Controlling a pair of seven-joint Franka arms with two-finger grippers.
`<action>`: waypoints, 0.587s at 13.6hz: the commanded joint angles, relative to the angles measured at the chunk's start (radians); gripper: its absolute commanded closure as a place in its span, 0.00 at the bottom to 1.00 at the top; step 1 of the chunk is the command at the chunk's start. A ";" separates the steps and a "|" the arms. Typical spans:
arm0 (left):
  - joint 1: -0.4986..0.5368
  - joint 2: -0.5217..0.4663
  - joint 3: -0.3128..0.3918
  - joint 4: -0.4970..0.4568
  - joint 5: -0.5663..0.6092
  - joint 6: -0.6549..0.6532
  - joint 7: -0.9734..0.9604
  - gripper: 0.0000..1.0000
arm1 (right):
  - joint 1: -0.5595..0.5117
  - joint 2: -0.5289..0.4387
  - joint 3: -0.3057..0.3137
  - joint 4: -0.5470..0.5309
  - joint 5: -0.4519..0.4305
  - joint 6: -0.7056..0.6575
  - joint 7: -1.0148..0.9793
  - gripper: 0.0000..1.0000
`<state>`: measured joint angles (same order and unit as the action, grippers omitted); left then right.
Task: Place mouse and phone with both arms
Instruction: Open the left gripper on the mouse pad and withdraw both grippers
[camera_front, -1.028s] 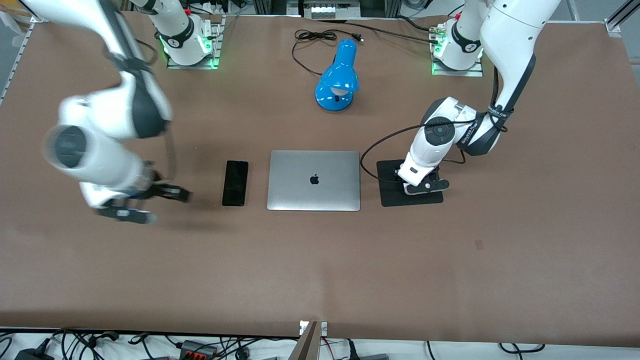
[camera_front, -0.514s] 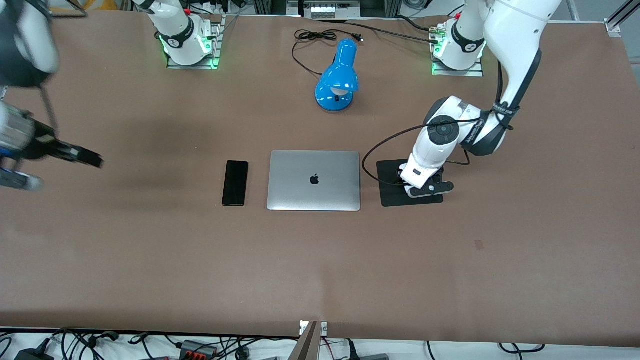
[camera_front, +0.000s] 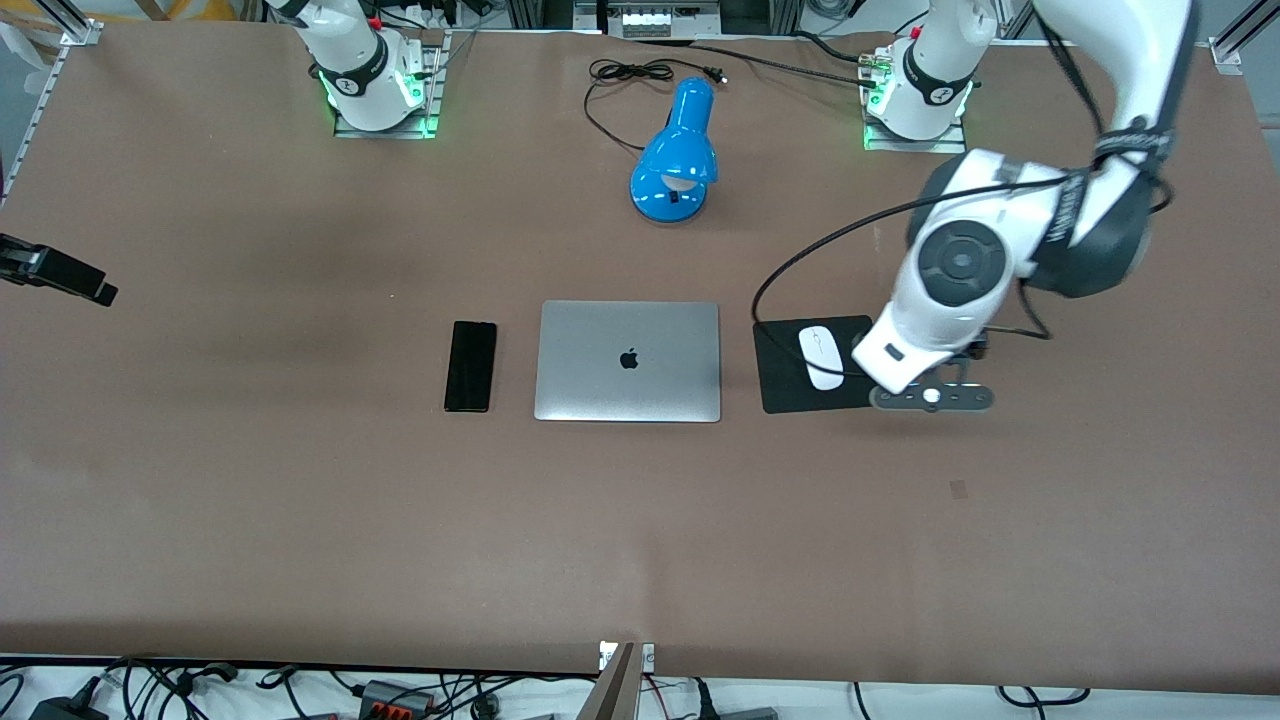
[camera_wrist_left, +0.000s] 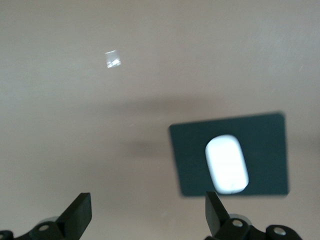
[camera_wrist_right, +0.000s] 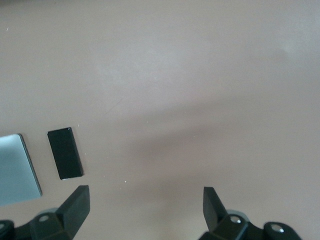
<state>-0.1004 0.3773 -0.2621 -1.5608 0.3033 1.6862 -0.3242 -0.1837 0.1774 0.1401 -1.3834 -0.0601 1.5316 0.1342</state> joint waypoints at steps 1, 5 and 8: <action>0.019 0.011 0.000 0.196 0.019 -0.204 0.166 0.00 | -0.017 -0.128 0.009 -0.182 -0.007 0.088 -0.093 0.00; 0.151 -0.074 0.012 0.311 -0.224 -0.453 0.251 0.00 | -0.020 -0.128 0.009 -0.201 0.006 0.121 -0.103 0.00; 0.150 -0.237 0.141 0.188 -0.348 -0.442 0.286 0.00 | -0.046 -0.125 -0.008 -0.184 0.064 0.090 -0.107 0.00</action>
<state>0.0597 0.2619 -0.1921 -1.2664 0.0088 1.2346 -0.0894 -0.1934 0.0756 0.1383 -1.5516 -0.0484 1.6286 0.0582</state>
